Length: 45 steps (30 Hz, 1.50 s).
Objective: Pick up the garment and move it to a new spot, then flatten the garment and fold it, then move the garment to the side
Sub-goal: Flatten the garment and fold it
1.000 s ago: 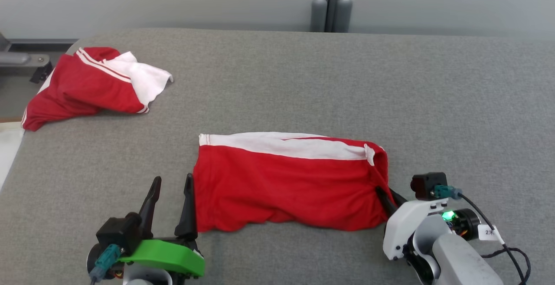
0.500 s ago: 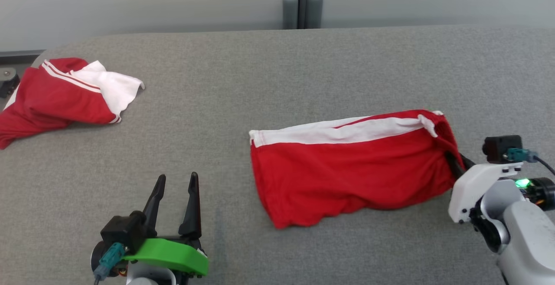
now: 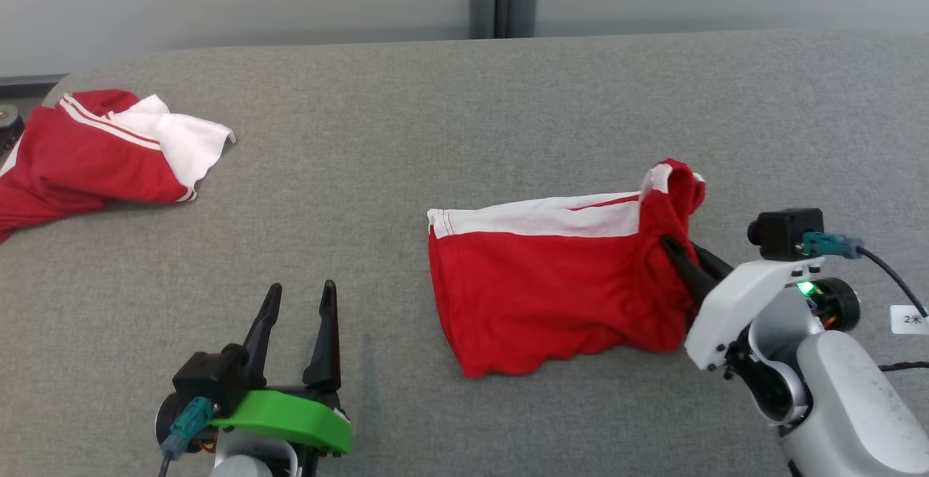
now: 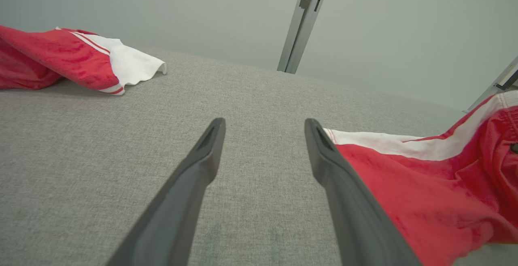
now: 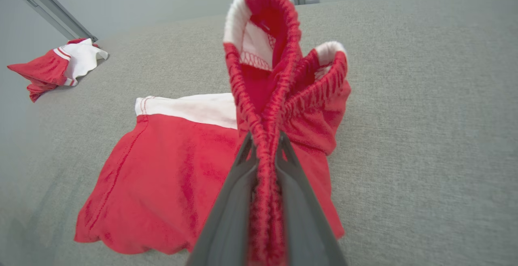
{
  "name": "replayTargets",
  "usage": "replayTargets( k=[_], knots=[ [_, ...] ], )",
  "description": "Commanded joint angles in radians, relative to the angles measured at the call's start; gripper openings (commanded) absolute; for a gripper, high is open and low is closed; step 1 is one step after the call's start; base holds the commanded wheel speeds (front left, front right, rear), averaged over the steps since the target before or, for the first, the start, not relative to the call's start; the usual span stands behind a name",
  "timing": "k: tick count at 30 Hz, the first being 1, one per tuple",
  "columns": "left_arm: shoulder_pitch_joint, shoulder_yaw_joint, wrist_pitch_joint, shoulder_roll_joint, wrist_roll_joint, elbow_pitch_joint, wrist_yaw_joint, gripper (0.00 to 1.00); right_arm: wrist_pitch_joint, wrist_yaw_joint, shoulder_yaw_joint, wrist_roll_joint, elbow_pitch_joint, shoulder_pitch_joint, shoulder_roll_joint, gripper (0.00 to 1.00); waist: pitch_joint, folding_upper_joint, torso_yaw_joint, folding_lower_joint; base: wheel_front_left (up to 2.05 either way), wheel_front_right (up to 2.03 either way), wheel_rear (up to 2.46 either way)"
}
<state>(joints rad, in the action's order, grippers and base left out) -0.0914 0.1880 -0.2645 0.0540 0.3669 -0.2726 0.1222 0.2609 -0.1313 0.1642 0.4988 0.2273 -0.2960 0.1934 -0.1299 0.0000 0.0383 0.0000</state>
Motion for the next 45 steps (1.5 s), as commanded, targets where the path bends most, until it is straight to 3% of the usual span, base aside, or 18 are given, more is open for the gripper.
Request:
replayTargets(
  k=[1,10,20,21,22,23,24,34,39,45],
  knots=[
    [-0.016,-0.002,0.000,0.000,-0.006,-0.003,0.002,1.00,0.009,0.001,0.018,0.010,-0.023,-0.011,-0.015,0.00,-0.003,0.0000,0.006,0.0000,0.00,0.00,0.00],
    [-0.032,0.004,0.000,-0.002,0.003,-0.001,0.005,1.00,0.042,0.001,0.163,0.013,-0.037,-0.073,-0.087,0.00,-0.021,0.0000,0.046,0.0000,0.00,0.00,0.00],
    [-0.052,0.026,0.000,-0.003,0.033,0.002,0.003,1.00,-0.007,0.001,0.286,-0.061,0.174,-0.187,-0.131,0.00,-0.050,0.0000,0.091,0.0000,0.00,0.00,0.00],
    [-0.053,0.028,0.000,-0.003,0.035,0.002,0.001,1.00,-0.012,0.001,0.292,-0.059,0.190,-0.191,-0.132,0.08,-0.052,0.0000,0.093,0.0000,0.00,0.00,0.00],
    [-0.054,0.029,0.000,-0.003,0.038,0.003,-0.001,1.00,-0.020,0.001,0.305,-0.058,0.206,-0.201,-0.134,0.36,-0.054,0.0000,0.094,0.0000,0.00,0.00,0.00],
    [-0.054,0.030,0.000,-0.003,0.039,0.003,-0.003,1.00,-0.027,0.001,0.319,-0.057,0.215,-0.209,-0.136,0.77,-0.055,0.0000,0.095,0.0000,0.00,0.00,0.00],
    [-0.055,0.031,0.000,-0.003,0.039,0.003,-0.004,1.00,-0.034,0.001,0.336,-0.052,0.224,-0.216,-0.139,1.00,-0.057,0.0000,0.095,0.0000,0.00,0.00,0.00],
    [-0.072,0.036,0.000,-0.003,0.028,-0.001,-0.007,1.00,-0.149,0.001,0.431,-0.030,0.247,-0.254,-0.141,1.00,-0.057,0.0000,0.071,0.0000,0.00,0.00,0.00],
    [-0.083,0.028,0.000,-0.003,0.012,0.000,-0.005,1.00,-0.247,0.001,0.380,-0.074,0.241,-0.259,-0.141,1.00,-0.040,0.0000,0.044,0.0000,0.00,0.00,0.00],
    [-0.082,0.015,0.000,-0.003,-0.016,0.003,-0.003,1.00,-0.385,0.001,0.233,-0.205,0.213,-0.233,-0.125,1.00,-0.004,0.0000,0.006,0.0000,0.00,0.00,0.00]
  ],
)
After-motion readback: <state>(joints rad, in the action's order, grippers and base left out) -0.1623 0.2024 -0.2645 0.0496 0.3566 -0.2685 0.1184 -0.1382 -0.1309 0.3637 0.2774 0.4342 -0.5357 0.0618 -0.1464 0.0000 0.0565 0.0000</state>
